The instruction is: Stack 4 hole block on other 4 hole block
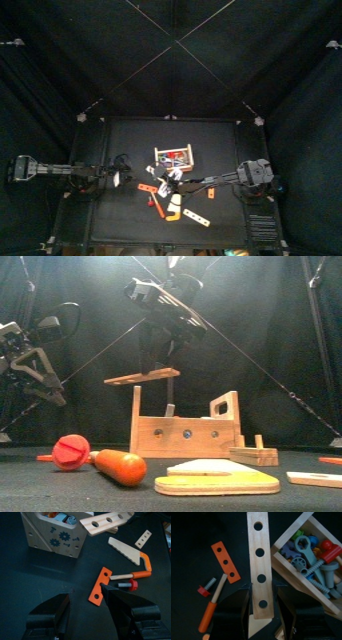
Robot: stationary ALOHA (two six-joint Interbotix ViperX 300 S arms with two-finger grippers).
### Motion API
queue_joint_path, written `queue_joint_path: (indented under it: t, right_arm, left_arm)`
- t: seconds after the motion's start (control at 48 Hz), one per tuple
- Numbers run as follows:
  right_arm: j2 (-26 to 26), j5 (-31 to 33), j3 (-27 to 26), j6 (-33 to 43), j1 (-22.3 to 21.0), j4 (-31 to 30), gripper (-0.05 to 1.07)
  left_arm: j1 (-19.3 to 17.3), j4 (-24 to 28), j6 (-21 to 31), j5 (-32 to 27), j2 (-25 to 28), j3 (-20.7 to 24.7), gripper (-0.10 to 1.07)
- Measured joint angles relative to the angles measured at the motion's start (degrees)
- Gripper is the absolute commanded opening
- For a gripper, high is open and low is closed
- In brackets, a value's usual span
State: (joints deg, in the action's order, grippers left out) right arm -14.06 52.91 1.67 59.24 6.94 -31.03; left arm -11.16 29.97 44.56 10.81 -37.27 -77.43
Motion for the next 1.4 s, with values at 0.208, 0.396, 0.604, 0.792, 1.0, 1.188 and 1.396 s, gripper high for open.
queue_joint_path:
  t: [0.208, 0.396, 0.604, 0.792, 1.0, 1.188, 1.396]
  right_arm:
    - [0.09, 4.75, -1.85, -9.84, -3.08, 2.02, 0.42]
    - [1.49, 5.63, -2.11, -13.1, -5.1, 1.93, 0.42]
    - [5.54, 5.45, 0.97, -12.3, -6.15, 1.32, 0.42]
    - [8.35, 4.83, 4.04, -10.99, -6.15, 3.25, 0.42]
    - [10.28, 4.39, 7.73, -7.21, -3.96, 2.72, 0.42]
    - [12.66, 3.78, 11.07, -6.42, 0.62, 4.04, 0.42]
    - [13.18, 3.6, 14.24, -6.5, 6.68, 6.77, 0.42]
  left_arm:
    - [0.0, 0.0, 0.0, 0.0, 0.0, 0.0, 0.85]
    - [0.0, 0.0, 0.0, 0.0, 0.0, 0.0, 0.85]
    - [0.0, -0.09, 0.0, 0.0, 0.0, -0.44, 0.85]
    - [0.0, -0.88, 0.09, -0.09, 0.0, -0.44, 0.85]
    - [-0.09, -1.32, 0.0, 0.0, 0.0, -0.44, 0.85]
    - [-0.09, -1.32, 0.0, -0.09, 0.0, -0.44, 0.85]
    - [-0.09, -1.32, 0.09, -0.09, 0.0, -0.44, 0.85]
